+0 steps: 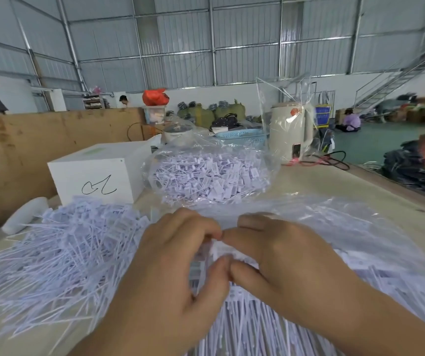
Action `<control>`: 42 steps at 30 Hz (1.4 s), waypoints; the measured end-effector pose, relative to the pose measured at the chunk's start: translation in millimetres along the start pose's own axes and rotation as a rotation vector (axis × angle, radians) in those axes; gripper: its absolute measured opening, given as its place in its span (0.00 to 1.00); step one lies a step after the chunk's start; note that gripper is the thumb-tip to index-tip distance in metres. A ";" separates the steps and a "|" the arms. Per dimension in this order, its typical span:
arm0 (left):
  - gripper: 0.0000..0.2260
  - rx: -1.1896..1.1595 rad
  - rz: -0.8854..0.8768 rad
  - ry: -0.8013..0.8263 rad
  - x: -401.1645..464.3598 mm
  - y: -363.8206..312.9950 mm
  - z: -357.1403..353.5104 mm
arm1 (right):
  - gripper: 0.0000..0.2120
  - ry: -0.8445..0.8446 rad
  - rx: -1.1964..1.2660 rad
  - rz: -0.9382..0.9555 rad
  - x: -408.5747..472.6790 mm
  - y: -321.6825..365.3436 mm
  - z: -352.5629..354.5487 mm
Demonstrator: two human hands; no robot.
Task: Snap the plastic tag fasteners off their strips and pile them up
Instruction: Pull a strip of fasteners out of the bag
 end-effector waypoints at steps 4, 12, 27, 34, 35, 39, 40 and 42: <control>0.12 -0.075 0.104 0.157 5.4 10.7 -0.9 | 0.24 0.017 0.121 -0.053 -1.3 -5.4 -2.1; 0.17 -0.232 0.315 0.096 13.7 45.0 4.5 | 0.35 0.162 0.079 -0.256 -6.8 -15.1 2.3; 0.10 0.001 0.027 0.135 4.8 20.1 -7.0 | 0.16 -0.157 0.396 -0.211 -7.3 -10.8 13.8; 0.17 -0.391 0.352 -0.068 18.4 54.0 17.1 | 0.20 -0.172 0.250 -0.292 -7.9 -17.5 14.5; 0.18 -0.418 0.381 -0.099 20.2 56.8 19.1 | 0.20 -0.182 0.249 -0.305 -7.5 -19.1 14.0; 0.24 -0.610 0.475 -0.168 25.2 64.2 26.4 | 0.17 -0.246 0.241 -0.292 -8.0 -20.7 13.6; 0.23 -0.691 0.513 -0.191 26.1 66.4 29.4 | 0.15 -0.273 0.224 -0.283 -8.5 -20.5 14.8; 0.16 -0.860 0.587 -0.250 29.4 72.4 34.9 | 0.13 -0.300 0.191 -0.281 -8.7 -21.1 17.4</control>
Point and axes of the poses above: each hand's wrist, its own x-axis towards the middle knuckle, its own z-axis out of the back of the hand, y = z × x, the point moved 2 cm from there along x, towards the middle knuckle, and after that the axes turned 13 degrees about z, right-handed, at the moved point
